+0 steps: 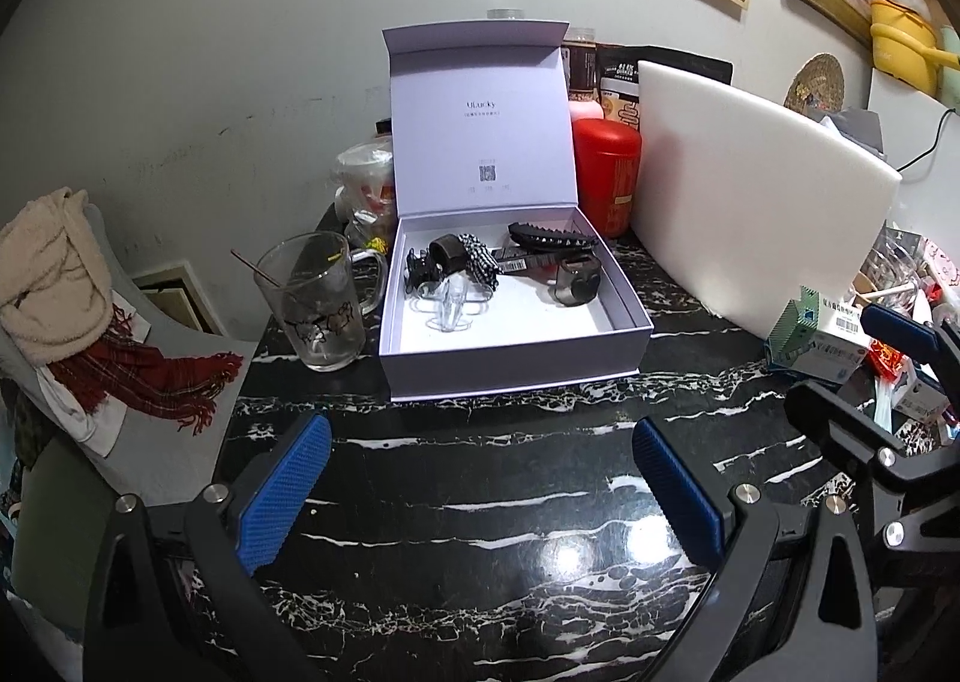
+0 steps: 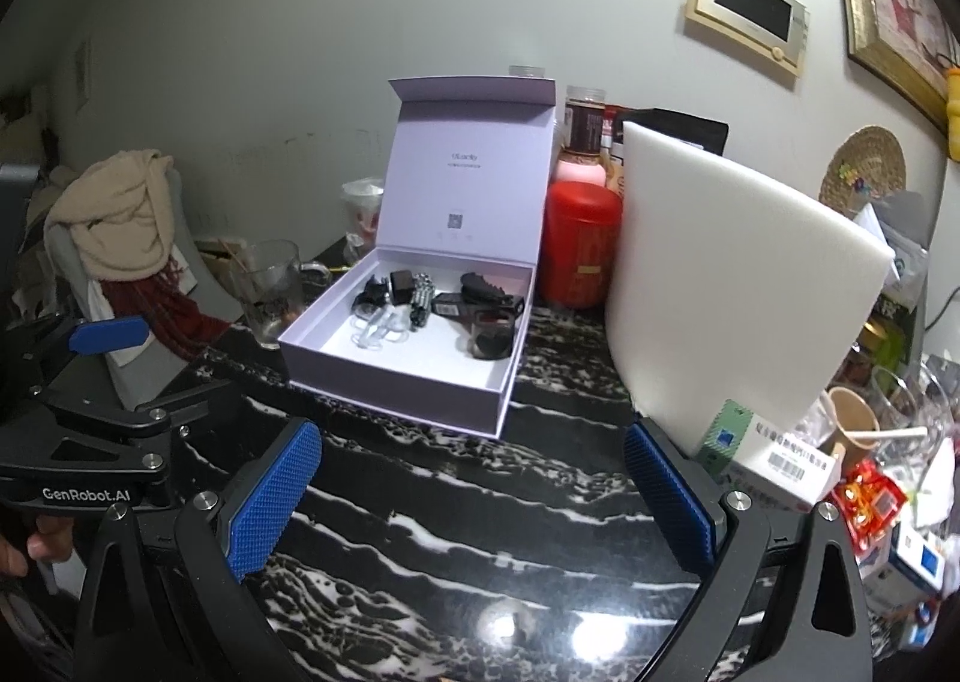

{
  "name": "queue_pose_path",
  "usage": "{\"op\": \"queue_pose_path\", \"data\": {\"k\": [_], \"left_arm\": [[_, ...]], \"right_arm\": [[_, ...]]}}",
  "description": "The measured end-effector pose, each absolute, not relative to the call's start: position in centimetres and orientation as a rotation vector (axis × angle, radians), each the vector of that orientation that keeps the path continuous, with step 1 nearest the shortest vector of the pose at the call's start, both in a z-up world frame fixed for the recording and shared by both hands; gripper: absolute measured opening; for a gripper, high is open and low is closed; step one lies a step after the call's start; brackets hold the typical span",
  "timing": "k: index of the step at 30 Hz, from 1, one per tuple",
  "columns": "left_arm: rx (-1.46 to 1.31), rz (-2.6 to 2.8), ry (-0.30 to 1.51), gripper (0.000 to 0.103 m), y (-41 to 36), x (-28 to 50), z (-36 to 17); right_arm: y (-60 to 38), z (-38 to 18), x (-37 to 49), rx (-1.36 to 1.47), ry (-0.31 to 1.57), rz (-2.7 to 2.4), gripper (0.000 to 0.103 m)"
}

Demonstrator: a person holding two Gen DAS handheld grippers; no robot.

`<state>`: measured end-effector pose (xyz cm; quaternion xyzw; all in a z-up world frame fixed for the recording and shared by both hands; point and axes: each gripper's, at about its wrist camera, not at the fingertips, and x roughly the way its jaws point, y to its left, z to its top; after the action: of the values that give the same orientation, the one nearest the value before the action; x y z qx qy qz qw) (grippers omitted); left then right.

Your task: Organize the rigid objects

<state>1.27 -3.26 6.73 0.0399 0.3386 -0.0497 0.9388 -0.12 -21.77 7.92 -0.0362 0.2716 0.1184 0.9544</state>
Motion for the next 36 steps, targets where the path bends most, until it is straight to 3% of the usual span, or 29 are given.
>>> {"op": "queue_pose_path", "data": {"k": [36], "left_arm": [[0.042,-0.081,0.747,0.102,-1.5,2.2,5.0]], "right_arm": [[-20.9,6.4,0.6,-0.094,0.595,0.228,0.103]]}}
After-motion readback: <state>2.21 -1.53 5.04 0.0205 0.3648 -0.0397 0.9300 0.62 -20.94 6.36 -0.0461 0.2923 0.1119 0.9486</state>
